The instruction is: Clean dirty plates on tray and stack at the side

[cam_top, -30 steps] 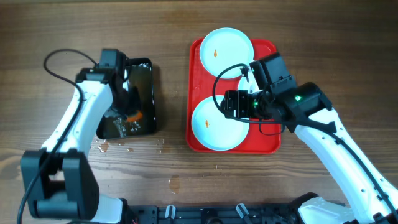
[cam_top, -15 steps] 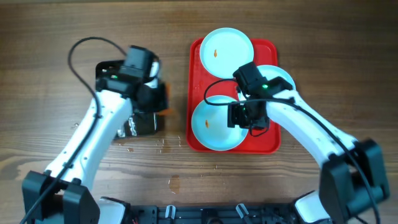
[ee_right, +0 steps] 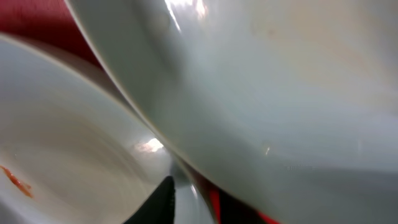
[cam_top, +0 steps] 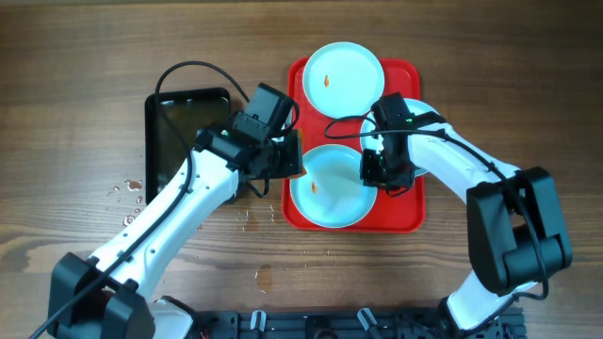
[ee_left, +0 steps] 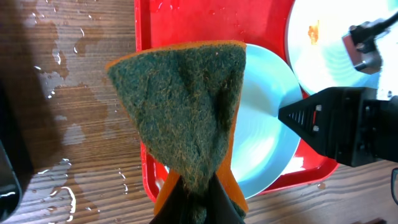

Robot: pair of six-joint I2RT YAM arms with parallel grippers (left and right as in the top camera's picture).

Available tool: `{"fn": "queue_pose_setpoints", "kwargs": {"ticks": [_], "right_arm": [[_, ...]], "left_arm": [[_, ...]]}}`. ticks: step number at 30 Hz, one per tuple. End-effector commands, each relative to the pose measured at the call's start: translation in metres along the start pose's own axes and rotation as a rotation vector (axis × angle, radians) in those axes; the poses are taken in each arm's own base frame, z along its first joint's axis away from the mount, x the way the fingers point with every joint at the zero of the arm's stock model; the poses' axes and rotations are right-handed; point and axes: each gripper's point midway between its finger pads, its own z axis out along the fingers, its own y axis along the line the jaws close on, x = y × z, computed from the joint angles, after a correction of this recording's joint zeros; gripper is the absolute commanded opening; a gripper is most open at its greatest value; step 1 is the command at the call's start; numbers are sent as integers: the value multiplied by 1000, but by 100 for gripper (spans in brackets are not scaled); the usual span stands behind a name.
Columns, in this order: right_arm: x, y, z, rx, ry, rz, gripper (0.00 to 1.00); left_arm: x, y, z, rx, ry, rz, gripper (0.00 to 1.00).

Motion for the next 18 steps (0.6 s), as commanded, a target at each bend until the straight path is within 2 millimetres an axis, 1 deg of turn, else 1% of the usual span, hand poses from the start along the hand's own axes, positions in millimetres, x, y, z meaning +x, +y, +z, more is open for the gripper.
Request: {"fn": "queue_pose_setpoints", "kwargs": {"ticks": [1,3,6,9,13,18], "right_arm": [[9,-8,13,-35,58,23,16],[13,-9,15,-53,73,66,10],[15,-12,19,-50,75,105,7],[15,-13,21,-48,71,139,5],[15,-13,21,-47,71,145,4],[16,-13,21,-46,74,137,4]], "left_arm": [[8,-3,16,1,48,-50,4],[10,-9,25,9,63,-38,4],[13,-16,38,13,74,-20,4],[20,-25,59,14,101,-9,4],[30,-31,82,0,132,18,4],[24,-31,109,5,125,23,4]]}}
